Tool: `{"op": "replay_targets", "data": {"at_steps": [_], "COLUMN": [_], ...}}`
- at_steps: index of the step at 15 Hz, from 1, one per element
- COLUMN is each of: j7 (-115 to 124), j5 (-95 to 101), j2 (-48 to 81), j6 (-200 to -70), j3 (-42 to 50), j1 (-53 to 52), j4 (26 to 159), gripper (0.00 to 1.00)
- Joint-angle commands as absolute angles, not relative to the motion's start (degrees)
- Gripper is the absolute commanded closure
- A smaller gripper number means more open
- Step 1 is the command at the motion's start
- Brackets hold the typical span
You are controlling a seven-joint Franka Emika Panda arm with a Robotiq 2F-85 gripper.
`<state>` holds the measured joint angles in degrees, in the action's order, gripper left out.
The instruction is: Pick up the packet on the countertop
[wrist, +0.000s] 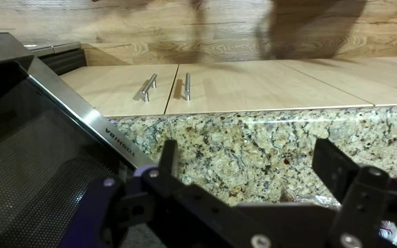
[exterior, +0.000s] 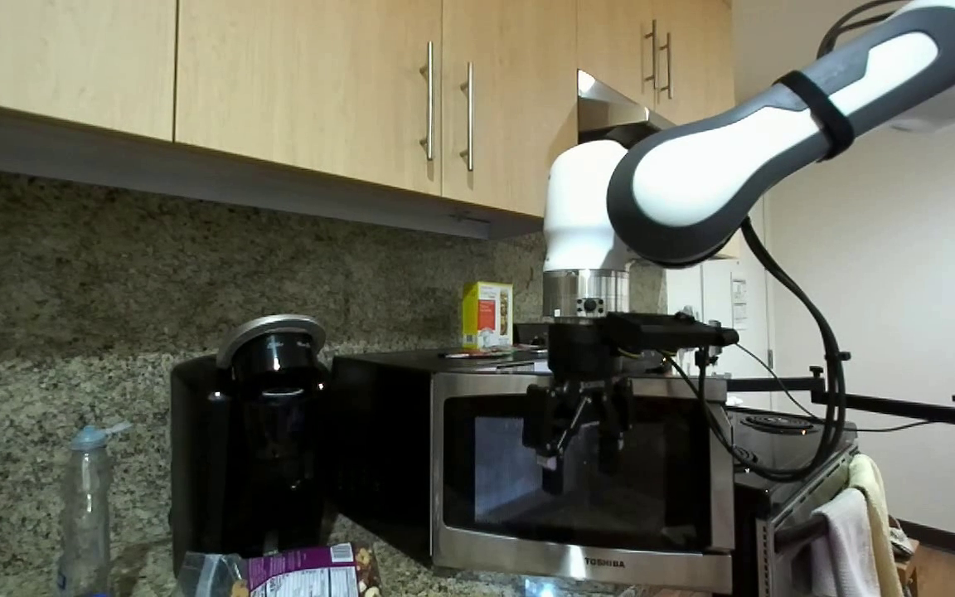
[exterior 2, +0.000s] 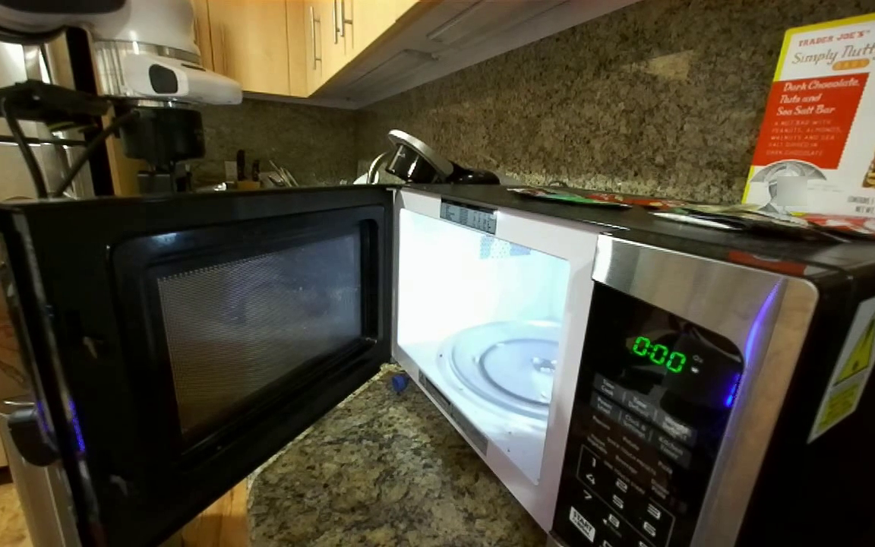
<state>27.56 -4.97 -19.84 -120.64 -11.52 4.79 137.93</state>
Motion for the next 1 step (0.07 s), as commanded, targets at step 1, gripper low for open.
{"op": "replay_targets", "data": {"at_steps": [1], "j7": [28.0], "j5": [-4.3], "j2": [-19.7], "j6": [-120.6], "j3": [-10.0], "j1": [3.1], "j4": [137.9], "gripper": [0.00]}}
